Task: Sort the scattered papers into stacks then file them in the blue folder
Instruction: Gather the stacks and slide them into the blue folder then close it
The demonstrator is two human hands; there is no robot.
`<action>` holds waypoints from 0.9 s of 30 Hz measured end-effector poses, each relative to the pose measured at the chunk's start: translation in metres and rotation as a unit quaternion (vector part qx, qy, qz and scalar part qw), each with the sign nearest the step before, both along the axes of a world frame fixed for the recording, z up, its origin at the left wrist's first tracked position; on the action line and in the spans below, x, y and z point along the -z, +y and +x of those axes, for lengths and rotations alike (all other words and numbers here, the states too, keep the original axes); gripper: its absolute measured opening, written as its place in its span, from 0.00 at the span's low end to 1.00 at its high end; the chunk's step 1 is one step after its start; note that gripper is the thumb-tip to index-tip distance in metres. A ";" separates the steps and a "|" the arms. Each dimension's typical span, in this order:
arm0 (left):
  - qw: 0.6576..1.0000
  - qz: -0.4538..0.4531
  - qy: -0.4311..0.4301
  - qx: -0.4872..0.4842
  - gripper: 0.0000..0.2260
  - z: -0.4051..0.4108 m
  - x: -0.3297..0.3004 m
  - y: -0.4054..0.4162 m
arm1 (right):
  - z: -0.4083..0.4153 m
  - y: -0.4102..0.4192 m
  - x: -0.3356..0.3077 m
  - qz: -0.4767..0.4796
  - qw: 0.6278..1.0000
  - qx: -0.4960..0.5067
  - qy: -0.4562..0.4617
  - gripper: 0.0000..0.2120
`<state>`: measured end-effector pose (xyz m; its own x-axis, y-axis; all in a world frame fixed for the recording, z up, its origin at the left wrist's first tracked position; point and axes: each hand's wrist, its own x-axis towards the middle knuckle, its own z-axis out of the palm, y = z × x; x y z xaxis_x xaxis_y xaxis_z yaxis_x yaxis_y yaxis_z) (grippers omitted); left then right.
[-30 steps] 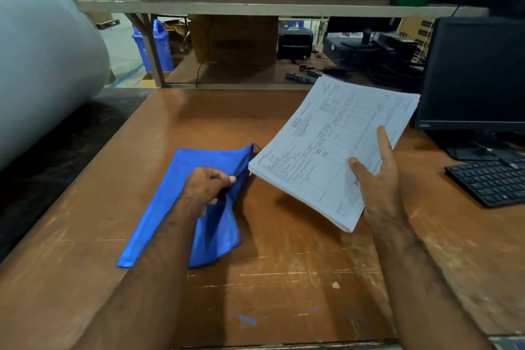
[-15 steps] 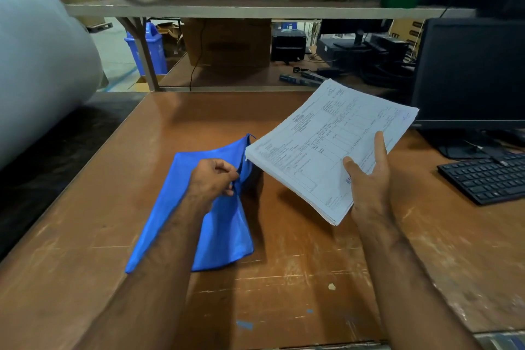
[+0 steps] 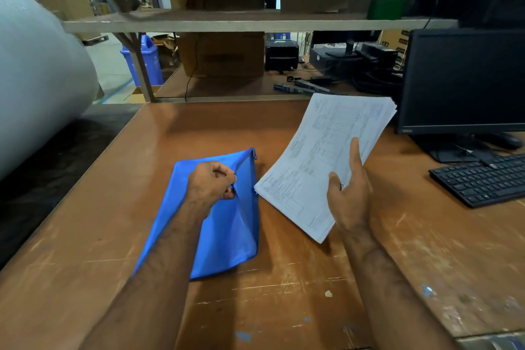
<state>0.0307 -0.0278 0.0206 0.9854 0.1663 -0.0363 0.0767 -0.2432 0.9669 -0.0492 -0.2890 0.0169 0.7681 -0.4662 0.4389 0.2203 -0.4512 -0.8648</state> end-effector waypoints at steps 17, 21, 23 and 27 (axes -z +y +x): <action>0.984 0.176 -0.010 0.020 0.04 0.012 0.030 -0.039 | -0.029 0.012 0.036 0.183 0.965 -0.147 0.121 0.30; 0.970 0.230 -0.049 0.055 0.06 0.013 0.029 -0.046 | -0.021 0.014 0.036 0.161 0.967 -0.131 0.147 0.30; 0.957 0.262 -0.072 0.103 0.14 0.017 0.033 -0.047 | -0.017 0.015 0.038 0.164 0.965 -0.119 0.164 0.30; 0.912 0.366 -0.042 0.180 0.23 0.029 0.034 -0.056 | -0.010 0.017 0.042 0.187 0.960 -0.111 0.178 0.30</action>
<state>0.0598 -0.0836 -0.0136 0.9750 -0.2198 0.0324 -0.2026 -0.8202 0.5351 -0.0594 -0.2722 -0.0246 0.9370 -0.3477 -0.0350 -0.0635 -0.0710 -0.9955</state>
